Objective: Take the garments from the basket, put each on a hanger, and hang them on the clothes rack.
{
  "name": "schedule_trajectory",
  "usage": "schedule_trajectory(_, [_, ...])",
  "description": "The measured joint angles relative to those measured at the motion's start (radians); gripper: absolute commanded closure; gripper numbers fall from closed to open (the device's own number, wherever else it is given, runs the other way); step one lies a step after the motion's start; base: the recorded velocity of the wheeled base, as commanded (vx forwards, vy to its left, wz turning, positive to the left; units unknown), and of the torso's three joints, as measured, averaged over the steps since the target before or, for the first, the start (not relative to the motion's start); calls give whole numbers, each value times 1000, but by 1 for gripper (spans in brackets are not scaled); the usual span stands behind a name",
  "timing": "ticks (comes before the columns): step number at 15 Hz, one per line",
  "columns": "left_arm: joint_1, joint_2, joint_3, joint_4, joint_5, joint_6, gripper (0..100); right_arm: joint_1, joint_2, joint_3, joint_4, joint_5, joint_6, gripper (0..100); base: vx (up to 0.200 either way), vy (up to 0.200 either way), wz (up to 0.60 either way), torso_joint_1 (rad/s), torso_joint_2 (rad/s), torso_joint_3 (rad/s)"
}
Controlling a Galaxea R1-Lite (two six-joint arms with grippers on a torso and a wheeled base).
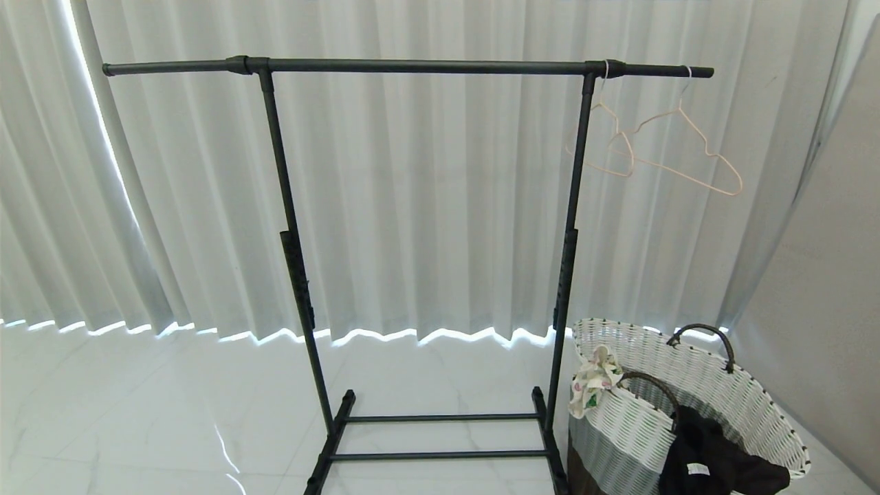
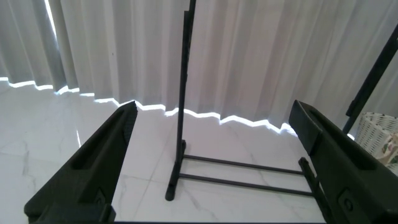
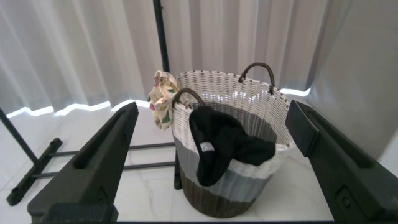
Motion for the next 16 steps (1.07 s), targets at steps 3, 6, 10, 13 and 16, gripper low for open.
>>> schedule_trajectory(3, [1,0,0,-1,0,0,0,0,0,0,0,0,0,0,67,0,0,-1,1,1])
schedule_trajectory(6, [1,0,0,-1,0,-1,0,0,0,0,0,0,2,0,0,0,0,0,0,0])
schedule_trajectory(10, [1,0,0,-1,0,-5,0,0,0,0,0,0,0,0,0,0,0,0,0,0])
schedule_trajectory(13, [1,0,0,-1,1,-7,0,0,0,0,0,0,0,0,0,0,0,0,0,0])
schedule_trajectory(16, [1,0,0,-1,1,-3,0,0,0,0,0,1,1,0,67,0,0,-1,-1,-1])
